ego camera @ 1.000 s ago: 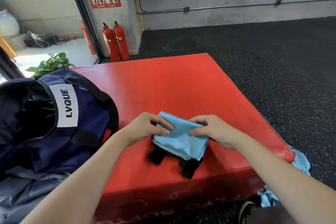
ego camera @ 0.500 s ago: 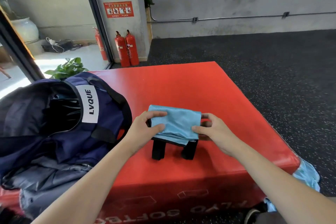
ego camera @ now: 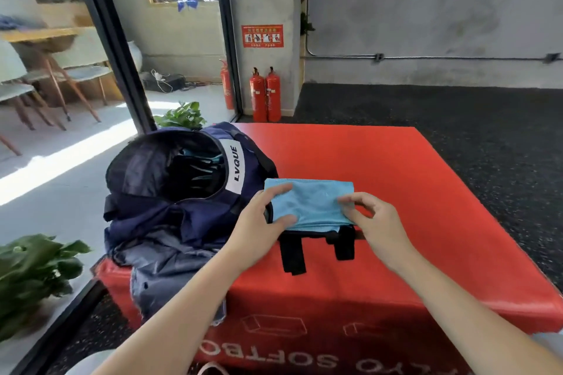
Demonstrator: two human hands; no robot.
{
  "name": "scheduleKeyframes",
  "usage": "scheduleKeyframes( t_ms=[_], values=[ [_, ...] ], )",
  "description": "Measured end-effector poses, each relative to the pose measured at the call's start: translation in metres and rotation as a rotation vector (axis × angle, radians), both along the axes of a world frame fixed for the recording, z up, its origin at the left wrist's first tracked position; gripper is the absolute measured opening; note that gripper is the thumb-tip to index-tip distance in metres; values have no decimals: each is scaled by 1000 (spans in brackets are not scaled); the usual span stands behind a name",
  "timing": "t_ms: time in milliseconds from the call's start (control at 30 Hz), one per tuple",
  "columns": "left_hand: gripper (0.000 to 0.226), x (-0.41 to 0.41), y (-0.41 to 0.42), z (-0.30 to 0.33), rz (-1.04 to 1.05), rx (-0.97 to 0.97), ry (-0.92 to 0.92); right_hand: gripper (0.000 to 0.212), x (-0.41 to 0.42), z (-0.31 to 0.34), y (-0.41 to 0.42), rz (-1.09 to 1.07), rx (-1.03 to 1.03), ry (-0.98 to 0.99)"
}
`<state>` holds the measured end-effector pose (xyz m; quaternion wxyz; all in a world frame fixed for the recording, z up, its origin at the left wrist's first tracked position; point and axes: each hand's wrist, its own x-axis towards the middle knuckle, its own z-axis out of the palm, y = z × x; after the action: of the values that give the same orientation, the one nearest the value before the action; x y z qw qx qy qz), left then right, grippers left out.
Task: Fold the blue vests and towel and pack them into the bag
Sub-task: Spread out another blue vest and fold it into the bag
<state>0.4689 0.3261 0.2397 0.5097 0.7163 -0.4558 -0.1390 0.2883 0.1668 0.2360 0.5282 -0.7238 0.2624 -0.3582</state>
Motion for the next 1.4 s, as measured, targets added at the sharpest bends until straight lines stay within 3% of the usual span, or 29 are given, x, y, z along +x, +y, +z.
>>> scheduleKeyframes(
  t_ms=[233, 367, 633, 833, 1200, 1400],
  values=[
    [49, 27, 67, 9, 326, -191, 129, 17, 63, 20, 57, 123, -23, -34],
    [38, 55, 109, 19, 535, -265, 104, 17, 113, 39, 92, 206, -72, -20],
    [36, 123, 147, 50, 715, -141, -59, 21, 216, 66, 128, 238, -176, 82],
    [42, 163, 118, 59, 704, -11, -118, 32, 272, 71, 126, 164, -180, 207],
    [44, 230, 45, 57, 522, 78, -9, 32, 331, 69, 93, -11, -174, 375],
    [41, 262, 12, 52, 428, 138, -107, 35, 340, 72, 74, -22, -297, 541]
  ],
)
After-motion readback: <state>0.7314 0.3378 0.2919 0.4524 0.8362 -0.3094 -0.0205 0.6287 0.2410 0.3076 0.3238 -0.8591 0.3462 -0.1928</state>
